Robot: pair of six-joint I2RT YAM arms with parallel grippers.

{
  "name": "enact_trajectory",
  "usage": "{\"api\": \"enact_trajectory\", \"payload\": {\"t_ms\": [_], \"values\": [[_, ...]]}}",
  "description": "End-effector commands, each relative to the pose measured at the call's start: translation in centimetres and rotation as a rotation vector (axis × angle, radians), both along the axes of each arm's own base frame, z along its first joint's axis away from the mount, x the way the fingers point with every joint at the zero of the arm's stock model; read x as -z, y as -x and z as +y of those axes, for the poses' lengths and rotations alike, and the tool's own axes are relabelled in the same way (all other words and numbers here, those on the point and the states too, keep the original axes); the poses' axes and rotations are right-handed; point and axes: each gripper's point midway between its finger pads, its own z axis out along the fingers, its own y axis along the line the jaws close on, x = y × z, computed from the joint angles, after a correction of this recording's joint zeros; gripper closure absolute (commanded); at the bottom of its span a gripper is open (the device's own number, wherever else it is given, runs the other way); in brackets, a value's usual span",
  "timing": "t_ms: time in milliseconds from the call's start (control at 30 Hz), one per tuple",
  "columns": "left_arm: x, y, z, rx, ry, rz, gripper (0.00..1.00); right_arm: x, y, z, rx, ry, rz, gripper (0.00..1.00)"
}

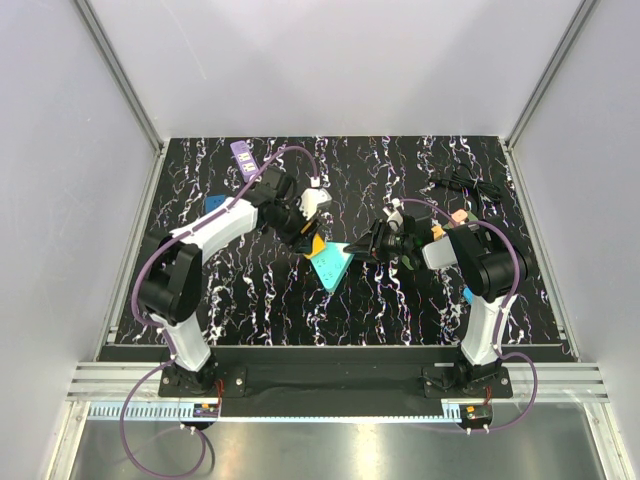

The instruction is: Insert the plug

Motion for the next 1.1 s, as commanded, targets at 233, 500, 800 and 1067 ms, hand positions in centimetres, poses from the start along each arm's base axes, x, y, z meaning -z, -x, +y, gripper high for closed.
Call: {"api": "enact_trajectory", "payload": {"t_ms": [233, 500, 800, 1067], "values": [[-2.7, 0.8, -1.4, 0.04, 0.07, -0.05, 1.0, 0.2, 0.2, 0.4, -0.025, 0.012, -0.008, 1.0], [-1.8, -0.1, -0.5, 0.005, 0.016, -0.065, 1.0, 0.3, 0.3, 0.4, -0.024, 0.012, -0.004, 1.0], [-2.1, -1.0, -0.4, -0.007, 0.024, -0.072, 1.0, 0.1, 0.3, 0.4, -0.025, 0.013, -0.01, 1.0], [-2.0, -1.3, -0.1, -0.016, 0.025, -0.074, 1.0, 0.1, 0.3, 0.4, -0.028, 0.011, -0.009, 1.0]]}}
